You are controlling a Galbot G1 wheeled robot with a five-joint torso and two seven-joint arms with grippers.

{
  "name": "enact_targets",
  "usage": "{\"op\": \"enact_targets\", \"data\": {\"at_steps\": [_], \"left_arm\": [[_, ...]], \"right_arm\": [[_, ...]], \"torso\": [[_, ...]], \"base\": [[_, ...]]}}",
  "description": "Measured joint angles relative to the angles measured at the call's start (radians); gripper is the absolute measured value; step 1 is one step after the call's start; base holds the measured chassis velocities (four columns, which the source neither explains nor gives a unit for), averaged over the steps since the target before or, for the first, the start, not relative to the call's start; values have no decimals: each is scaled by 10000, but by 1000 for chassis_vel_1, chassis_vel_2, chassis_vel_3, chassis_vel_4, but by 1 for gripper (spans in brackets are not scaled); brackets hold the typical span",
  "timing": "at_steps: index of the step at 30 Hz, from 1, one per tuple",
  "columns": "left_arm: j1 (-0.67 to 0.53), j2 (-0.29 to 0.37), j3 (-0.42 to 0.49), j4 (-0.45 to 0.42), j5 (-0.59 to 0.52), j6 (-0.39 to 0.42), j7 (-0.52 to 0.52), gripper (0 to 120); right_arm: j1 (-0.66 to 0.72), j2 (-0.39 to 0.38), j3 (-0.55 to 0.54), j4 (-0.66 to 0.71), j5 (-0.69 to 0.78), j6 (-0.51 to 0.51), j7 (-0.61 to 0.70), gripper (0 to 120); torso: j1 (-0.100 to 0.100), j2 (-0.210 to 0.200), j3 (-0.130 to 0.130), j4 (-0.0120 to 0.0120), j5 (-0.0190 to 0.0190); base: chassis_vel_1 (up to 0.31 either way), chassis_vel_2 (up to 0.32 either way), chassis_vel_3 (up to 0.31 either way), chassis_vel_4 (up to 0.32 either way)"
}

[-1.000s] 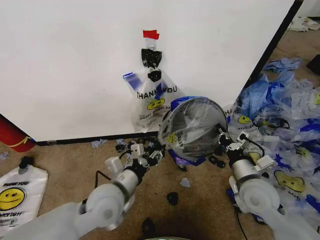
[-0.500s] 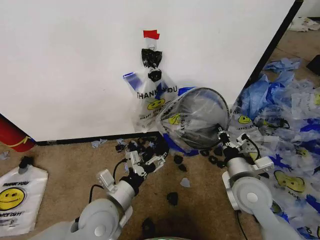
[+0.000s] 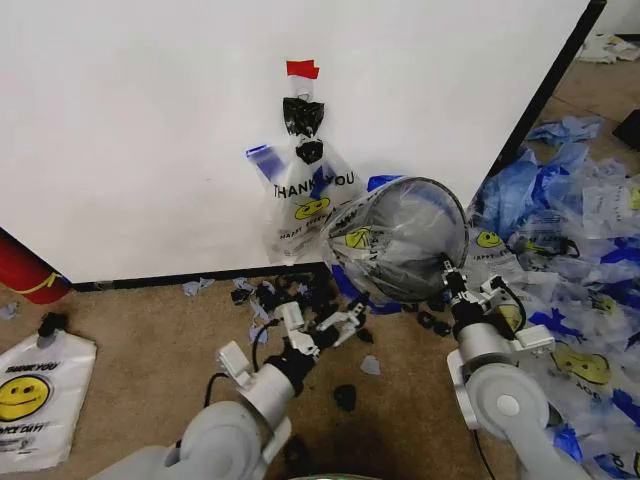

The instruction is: Pick up the garbage bag from the wall and place it over the trash bin.

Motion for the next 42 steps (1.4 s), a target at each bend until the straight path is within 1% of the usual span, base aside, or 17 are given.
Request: {"op": "enact_targets", "data": {"at_steps": [4,7,12,15,16,18,22,23,24,30,31,34,36,37,40,41,42], "left_arm": [[-41,-382,50,175,85,30,-98,100],[-51,-650,77,547,266,-6,-150,100],[-53,-707,107,671,358,-57,-223,100],[-128,-578,116,698,350,-171,-245,92],[-128,-578,116,698,350,-171,-245,92],[-153,-534,105,700,319,-209,-232,86],[-168,-563,89,730,308,-241,-212,68],[-169,-581,89,737,309,-251,-213,64],[-169,-581,89,737,309,-251,-213,64],[-140,-543,82,685,315,-267,-214,39],[-140,-543,82,685,315,-267,-214,39],[-69,-474,79,570,331,-246,-202,28],[-47,-440,29,463,318,-220,-163,18],[-47,-440,29,463,318,-220,-163,18],[-105,-376,-160,238,65,-122,-127,4],[-138,-375,-192,209,17,-99,-138,1],[-185,-375,-246,145,-72,-59,-143,4]], "right_arm": [[-43,18,-85,-29,-109,-18,-58,0],[-66,42,-137,-67,-164,-23,-91,0],[1,50,-195,-110,-205,-29,-103,0],[80,51,-202,-144,-211,-34,-104,0],[80,51,-202,-144,-211,-34,-104,0],[108,51,-203,-145,-221,-36,-104,0],[99,29,-203,-123,-230,-44,-106,0],[91,19,-203,-120,-232,-45,-108,0],[91,19,-203,-120,-232,-45,-108,0],[73,-63,-165,-86,-205,-62,-142,0],[73,-63,-165,-86,-205,-62,-142,0],[79,-105,-146,-84,-153,-72,-145,0],[120,-128,-131,-128,-120,-74,-139,0],[120,-128,-131,-128,-120,-74,-139,0],[133,-166,-142,-276,-227,-77,-138,0],[116,-167,-170,-284,-252,-86,-148,0],[81,-167,-206,-285,-275,-107,-169,0]], "torso": [[0,0,0,1,0],[0,0,0,0,0],[0,0,0,1,-1],[0,0,0,1,0],[0,0,0,1,0],[0,0,0,1,-1],[0,0,0,0,-1],[0,0,0,0,-2],[0,0,0,0,-2],[0,0,0,0,-1],[0,0,0,0,-1],[0,0,0,0,-1],[0,0,0,0,-1],[0,0,0,0,-1],[0,0,0,0,0],[0,0,1,-1,-1],[0,0,0,0,0]], "base": [[0,0,0,0],[0,0,0,0],[0,0,0,0],[0,0,0,0],[0,0,0,0],[0,0,0,0],[0,0,0,0],[0,0,0,0],[0,0,0,0],[0,0,0,0],[0,0,0,0],[0,0,0,0],[0,0,0,0],[0,0,0,0],[0,0,0,0],[0,0,0,0],[0,0,0,0]]}}
